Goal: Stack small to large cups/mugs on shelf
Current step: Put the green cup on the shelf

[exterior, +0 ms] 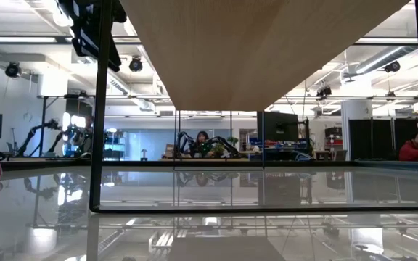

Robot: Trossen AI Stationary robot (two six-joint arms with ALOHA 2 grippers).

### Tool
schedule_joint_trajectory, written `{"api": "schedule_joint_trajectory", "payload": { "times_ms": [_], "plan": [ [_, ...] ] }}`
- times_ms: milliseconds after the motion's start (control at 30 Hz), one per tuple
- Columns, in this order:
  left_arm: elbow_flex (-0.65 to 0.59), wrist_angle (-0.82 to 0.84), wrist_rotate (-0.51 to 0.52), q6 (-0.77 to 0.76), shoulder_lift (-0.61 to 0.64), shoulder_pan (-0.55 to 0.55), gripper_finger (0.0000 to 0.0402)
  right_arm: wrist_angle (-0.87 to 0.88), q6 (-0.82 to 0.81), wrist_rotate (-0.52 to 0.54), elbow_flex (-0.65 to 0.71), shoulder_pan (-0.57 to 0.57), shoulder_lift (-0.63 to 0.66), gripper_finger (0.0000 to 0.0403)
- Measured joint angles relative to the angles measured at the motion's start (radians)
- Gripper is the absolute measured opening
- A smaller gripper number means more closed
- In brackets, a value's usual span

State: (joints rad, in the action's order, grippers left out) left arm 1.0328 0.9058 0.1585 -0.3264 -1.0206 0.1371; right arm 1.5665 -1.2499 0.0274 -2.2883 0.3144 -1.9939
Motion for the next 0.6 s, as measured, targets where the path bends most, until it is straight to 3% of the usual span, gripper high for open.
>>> {"api": "schedule_joint_trajectory", "payload": {
  "times_ms": [600],
  "plan": [
    [-0.005, 0.001, 0.000, 0.019, 0.000, -0.001, 0.0115, -0.032, 0.001, -0.054, -0.008, 0.001, 0.004, 0.0079]
  ]
}}
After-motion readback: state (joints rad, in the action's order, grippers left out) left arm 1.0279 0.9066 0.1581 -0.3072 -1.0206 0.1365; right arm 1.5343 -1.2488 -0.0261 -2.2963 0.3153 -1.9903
